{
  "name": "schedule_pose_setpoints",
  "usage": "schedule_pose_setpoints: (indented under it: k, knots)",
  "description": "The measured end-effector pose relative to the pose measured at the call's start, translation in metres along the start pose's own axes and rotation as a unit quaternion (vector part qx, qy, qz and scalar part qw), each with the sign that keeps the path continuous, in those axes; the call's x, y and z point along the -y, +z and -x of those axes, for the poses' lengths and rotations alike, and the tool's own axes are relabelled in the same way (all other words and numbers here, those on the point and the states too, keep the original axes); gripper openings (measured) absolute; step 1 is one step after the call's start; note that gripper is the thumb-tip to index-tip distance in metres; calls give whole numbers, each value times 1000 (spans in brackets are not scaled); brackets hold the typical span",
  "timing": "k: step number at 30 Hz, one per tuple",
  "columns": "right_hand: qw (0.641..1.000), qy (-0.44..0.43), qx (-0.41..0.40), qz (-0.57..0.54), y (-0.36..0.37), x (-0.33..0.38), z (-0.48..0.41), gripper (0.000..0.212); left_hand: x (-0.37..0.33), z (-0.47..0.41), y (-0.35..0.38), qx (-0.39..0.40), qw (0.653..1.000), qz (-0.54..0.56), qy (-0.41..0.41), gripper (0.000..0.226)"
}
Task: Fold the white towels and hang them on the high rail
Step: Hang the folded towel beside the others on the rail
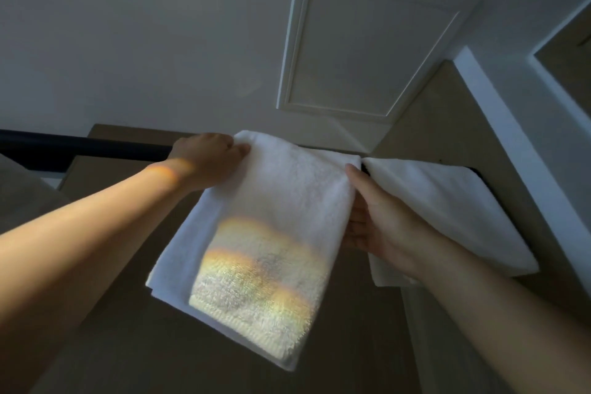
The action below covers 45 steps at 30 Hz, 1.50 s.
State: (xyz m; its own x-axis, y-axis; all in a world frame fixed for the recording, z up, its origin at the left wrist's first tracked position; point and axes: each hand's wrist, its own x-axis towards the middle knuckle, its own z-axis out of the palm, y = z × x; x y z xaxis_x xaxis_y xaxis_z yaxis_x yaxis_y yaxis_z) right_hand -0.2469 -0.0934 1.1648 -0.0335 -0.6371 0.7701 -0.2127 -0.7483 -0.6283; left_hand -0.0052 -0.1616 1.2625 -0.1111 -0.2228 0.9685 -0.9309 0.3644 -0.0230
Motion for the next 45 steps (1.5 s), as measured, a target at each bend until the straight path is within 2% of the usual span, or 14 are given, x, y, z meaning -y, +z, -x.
schedule_pose_setpoints:
  k: [4, 7, 11, 15, 17, 19, 22, 25, 30, 32, 34, 38, 41, 45]
  knots:
    - [984, -96, -132, 69, 9, 11, -9, 27, -1, -2, 0, 5, 1000, -10, -5, 54]
    - [947, -172, -216, 162, 6, 21, -21, 38, 0, -4, 3, -12, 1000, -3, -13, 51]
    - [901, -232, -251, 267, -7, 36, -49, 39, -2, -5, 9, -60, 998, 19, -32, 44]
    - [876, -159, -246, 382, -19, 42, -80, 44, -8, -6, 13, -103, 992, 19, -68, 37]
    - [841, -100, -253, 468, -22, 38, -87, 35, -12, -7, 14, -110, 992, -14, -56, 31]
    - [823, -91, -263, 496, -20, 35, -86, 38, -13, -5, 16, -133, 990, -15, -41, 31]
    - [842, -136, -234, 466, -13, 29, -71, 38, -11, 7, 20, -167, 986, 3, -19, 40]
    - [846, -175, -214, 456, -4, 16, -52, 54, -13, 22, 19, -143, 988, 60, -12, 48]
    - [862, -240, -229, 384, 5, -11, -15, 70, -27, 73, 24, -161, 955, 248, -37, 79]
    - [874, -235, -224, 360, 6, -20, -5, 76, -33, 93, 29, -121, 949, 278, -86, 88]
    - [897, -216, -214, 320, 7, -26, 4, 85, -39, 103, 33, -41, 943, 295, -149, 95]
    - [932, -176, -174, 264, 10, -40, 17, 109, -48, 112, 38, 31, 902, 378, -207, 71]
    - [927, -177, -163, 287, 10, -51, 16, 116, -35, 116, 43, 25, 889, 421, -180, 43]
    - [932, -117, -174, 297, 7, -55, 16, 121, -8, 123, 45, 48, 865, 479, -143, 55]
